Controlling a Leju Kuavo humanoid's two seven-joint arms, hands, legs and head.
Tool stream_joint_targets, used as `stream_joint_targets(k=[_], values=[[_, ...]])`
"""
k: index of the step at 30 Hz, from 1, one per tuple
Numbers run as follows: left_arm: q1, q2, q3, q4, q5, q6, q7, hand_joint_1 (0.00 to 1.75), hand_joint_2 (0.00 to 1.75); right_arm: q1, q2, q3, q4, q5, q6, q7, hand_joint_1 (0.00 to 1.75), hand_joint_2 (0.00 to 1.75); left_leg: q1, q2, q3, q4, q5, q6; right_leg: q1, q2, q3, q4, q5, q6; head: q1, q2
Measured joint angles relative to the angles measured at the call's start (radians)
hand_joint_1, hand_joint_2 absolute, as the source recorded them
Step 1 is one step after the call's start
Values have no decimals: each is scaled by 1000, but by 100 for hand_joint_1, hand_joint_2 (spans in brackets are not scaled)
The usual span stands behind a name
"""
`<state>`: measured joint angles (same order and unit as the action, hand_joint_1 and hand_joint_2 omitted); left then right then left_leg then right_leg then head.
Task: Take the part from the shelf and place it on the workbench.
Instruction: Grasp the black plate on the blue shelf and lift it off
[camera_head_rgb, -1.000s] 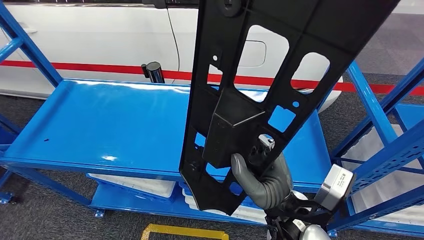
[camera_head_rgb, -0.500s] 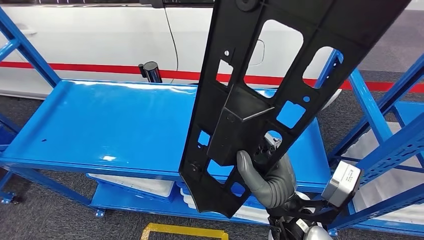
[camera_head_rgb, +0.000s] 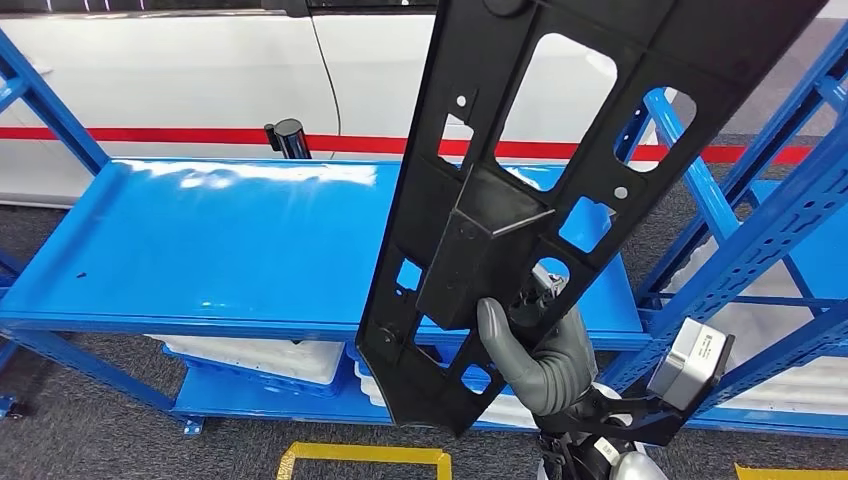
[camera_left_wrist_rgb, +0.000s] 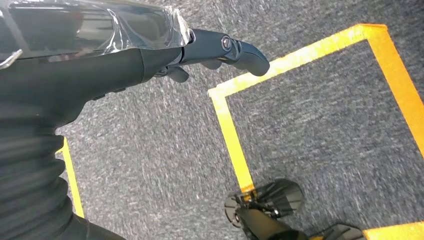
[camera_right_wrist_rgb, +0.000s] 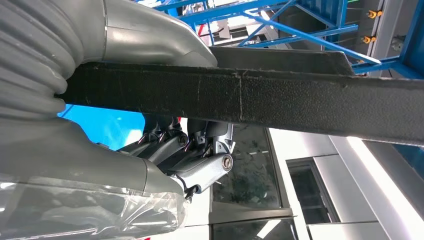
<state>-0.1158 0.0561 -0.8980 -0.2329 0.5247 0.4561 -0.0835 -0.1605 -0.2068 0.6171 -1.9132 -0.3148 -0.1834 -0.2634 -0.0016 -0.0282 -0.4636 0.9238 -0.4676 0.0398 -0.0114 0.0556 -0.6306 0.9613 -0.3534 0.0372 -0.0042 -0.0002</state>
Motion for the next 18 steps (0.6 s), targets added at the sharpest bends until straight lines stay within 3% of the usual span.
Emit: stream_joint_targets(k=[1,2,4,5,6,7,8,10,12,15,16,18], values=[[-1,0,0,0,1,0,0,0,175,0,0,0,-1,1,-3,-1,175,175,1,5,-7,-3,10,9,-1,-7,-11,20,-22,4,1,0],[-1,0,0,0,1,0,0,0,175,0,0,-1,-1,2,-6,-1,175,175,3,11,-15,-6,21,16,-1,-18,-28,63,-61,7,2,0],[1,0,0,0,2,0,0,0,175,1,-1,-1,-1,6,-12,-2,175,175,1,21,-34,-5,35,23,-2,-34,-72,198,-160,13,5,0],[3,0,0,0,3,0,0,0,175,2,-1,-1,-1,8,-14,-2,175,175,0,26,-44,-5,42,22,-3,-37,-86,263,-192,17,5,0],[4,0,0,0,3,0,0,0,175,2,-1,-1,-1,11,-16,-2,175,175,0,31,-53,-4,49,21,-3,-38,-85,298,-202,19,6,0],[4,0,0,0,3,0,0,0,175,3,-1,-1,-1,13,-17,-3,175,175,0,35,-62,-4,55,18,-4,-39,-64,294,-192,21,6,0],[4,-1,0,0,3,0,0,0,175,3,-1,-1,-1,14,-19,-3,175,175,1,38,-69,-3,60,15,-5,-39,-22,250,-171,22,6,0],[3,-1,0,0,3,0,0,0,175,1,-1,-1,-3,16,-21,-3,175,175,0,40,-79,3,68,7,-7,-45,92,96,-138,21,6,0],[1,-1,0,0,3,0,0,0,175,0,-1,-1,-5,18,-22,-5,175,175,-2,41,-86,11,76,-5,-4,-48,154,-1,-134,14,5,0],[1,-1,0,0,3,-1,2,0,175,-1,-1,-2,-7,20,-24,-8,175,175,2,40,-97,20,81,-23,0,-48,147,-15,-127,-10,3,0],[1,-2,0,0,3,-1,3,0,175,-1,-1,-1,-8,20,-24,-8,175,175,5,39,-107,38,65,-29,0,-48,141,-16,-120,-20,2,0],[1,-3,-1,0,3,-2,3,0,175,-3,0,-1,-9,20,-24,-9,175,175,8,37,-147,138,-14,-38,-1,-49,122,-18,-104,-35,1,0]])
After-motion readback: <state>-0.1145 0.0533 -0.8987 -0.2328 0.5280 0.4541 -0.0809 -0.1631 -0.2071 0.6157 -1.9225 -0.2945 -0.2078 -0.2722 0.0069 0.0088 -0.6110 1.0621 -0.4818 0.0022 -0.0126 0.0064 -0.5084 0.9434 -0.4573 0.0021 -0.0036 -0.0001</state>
